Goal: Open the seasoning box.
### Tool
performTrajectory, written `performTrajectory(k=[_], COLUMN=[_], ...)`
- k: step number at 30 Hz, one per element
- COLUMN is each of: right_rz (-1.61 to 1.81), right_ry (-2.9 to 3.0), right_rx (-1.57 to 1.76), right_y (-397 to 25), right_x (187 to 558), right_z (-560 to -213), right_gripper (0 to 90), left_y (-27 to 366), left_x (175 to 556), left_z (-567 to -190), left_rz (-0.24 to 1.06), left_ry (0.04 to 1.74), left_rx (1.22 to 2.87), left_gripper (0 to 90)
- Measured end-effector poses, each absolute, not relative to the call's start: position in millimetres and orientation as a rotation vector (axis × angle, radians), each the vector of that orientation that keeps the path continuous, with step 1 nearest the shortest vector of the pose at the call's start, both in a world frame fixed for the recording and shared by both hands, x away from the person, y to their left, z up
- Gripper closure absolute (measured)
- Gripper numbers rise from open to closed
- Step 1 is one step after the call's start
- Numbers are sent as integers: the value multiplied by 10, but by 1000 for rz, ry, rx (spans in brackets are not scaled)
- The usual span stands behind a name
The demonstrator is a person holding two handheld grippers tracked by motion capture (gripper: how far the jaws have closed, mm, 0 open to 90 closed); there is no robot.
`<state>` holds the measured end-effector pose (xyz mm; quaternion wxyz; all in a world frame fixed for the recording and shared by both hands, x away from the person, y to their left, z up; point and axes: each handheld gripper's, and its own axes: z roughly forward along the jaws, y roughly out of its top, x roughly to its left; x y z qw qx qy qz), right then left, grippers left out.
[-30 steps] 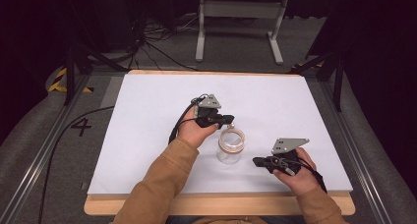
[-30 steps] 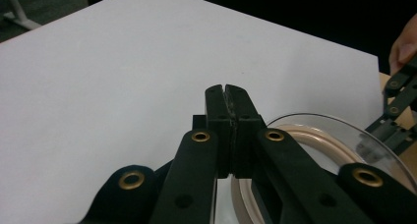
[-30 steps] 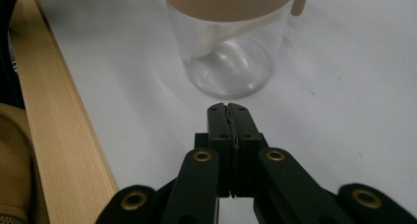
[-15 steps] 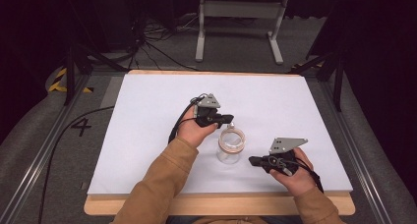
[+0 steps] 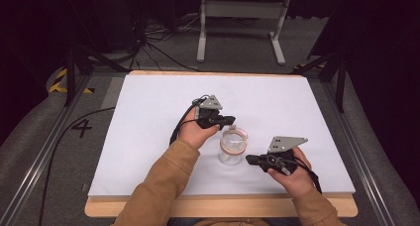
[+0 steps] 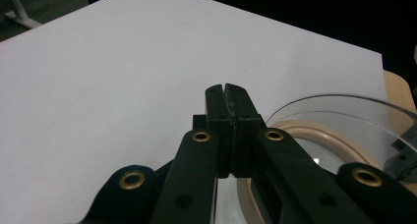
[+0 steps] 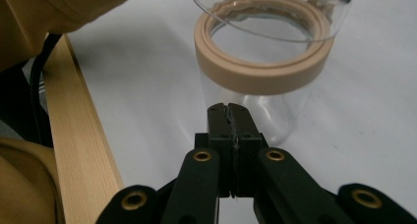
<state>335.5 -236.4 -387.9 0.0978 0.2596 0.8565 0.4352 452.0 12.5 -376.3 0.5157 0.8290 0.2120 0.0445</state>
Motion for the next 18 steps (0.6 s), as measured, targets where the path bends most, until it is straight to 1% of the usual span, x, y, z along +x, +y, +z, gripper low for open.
performTrajectory(k=[4, 8, 11, 18], right_rz=[1332, 1454, 1574, 1648], right_ry=[2512, 2481, 2453, 2397], right_rx=[765, 782, 800, 834], right_y=[-2343, -2340, -2354, -2388], right_x=[3370, 3401, 3466, 3521], right_z=[-3832, -3812, -3877, -3928], right_gripper=[900, 900, 900, 900], left_y=[126, 133, 132, 132], left_x=[4524, 4533, 4533, 4532], left_z=[-3764, -3764, -3769, -3769], left_rz=[100, 102, 101, 98], left_ry=[512, 504, 505, 509], left_rx=[1989, 1994, 1988, 1988], left_gripper=[898, 898, 898, 898])
